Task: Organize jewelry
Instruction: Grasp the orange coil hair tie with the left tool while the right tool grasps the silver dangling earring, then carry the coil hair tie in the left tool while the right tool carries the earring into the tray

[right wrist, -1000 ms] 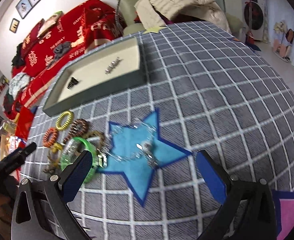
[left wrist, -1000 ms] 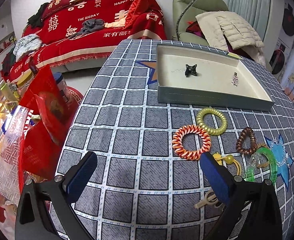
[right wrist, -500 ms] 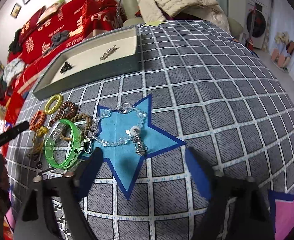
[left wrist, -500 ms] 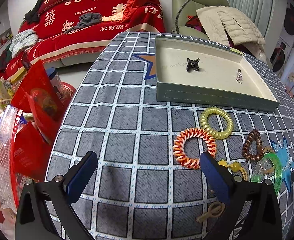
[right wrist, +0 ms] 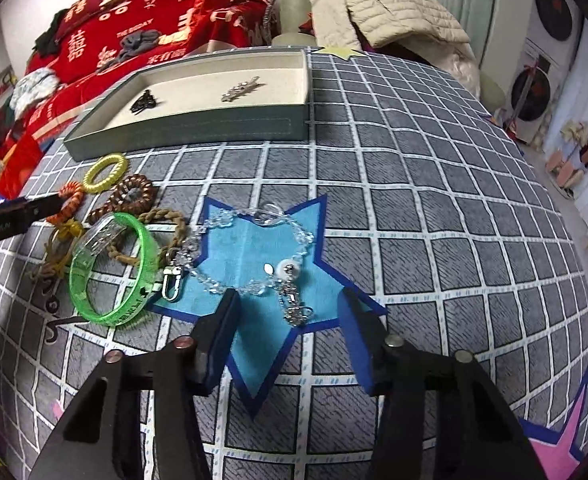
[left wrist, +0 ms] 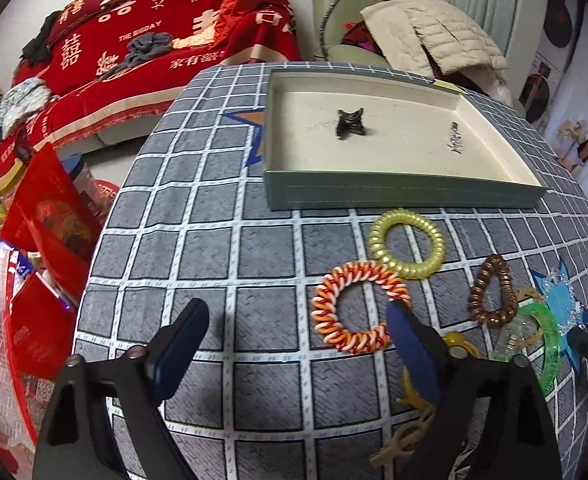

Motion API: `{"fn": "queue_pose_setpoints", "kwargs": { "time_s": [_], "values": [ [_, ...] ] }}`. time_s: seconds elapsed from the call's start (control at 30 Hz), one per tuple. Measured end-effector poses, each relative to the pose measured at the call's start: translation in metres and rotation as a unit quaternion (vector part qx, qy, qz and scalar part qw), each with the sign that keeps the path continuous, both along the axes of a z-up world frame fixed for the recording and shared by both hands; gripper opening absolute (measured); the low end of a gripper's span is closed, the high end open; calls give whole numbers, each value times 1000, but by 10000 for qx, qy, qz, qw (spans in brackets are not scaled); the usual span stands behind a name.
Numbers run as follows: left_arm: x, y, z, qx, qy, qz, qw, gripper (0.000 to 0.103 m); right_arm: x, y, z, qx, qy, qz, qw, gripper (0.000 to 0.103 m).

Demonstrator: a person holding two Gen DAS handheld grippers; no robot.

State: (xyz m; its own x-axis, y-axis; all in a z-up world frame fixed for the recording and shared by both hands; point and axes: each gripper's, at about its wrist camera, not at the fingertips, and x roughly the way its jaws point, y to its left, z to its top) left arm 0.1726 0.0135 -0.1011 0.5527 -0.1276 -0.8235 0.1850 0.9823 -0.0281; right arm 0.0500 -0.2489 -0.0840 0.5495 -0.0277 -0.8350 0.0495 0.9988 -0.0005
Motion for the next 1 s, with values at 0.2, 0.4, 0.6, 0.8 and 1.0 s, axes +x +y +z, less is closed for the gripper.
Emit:
{"fn": "queue_pose_setpoints", "kwargs": {
  "time_s": [0.2,0.4,0.6,0.8,1.0],
  "values": [
    [-4,-7,3,-146,18,-313,9994,71,-3,2,2,44,21,76,10000,14],
    [-8,-17,0,-9,28,-535,9986,34,-10,-8,7,326,29,-69,9994,14],
    [-17,-9,16,-413,-109,-486,9979,34,-18,-16,19,544,-105,-102,9984,14],
    [-25,-4,40,-646,-305,-559,9959,34,-21,-20,34,733,-281,-122,9968,14],
    [-30,-2,55,-770,-414,-607,9943,34,-17,-19,49,951,-445,-71,9944,14]
  ]
}}
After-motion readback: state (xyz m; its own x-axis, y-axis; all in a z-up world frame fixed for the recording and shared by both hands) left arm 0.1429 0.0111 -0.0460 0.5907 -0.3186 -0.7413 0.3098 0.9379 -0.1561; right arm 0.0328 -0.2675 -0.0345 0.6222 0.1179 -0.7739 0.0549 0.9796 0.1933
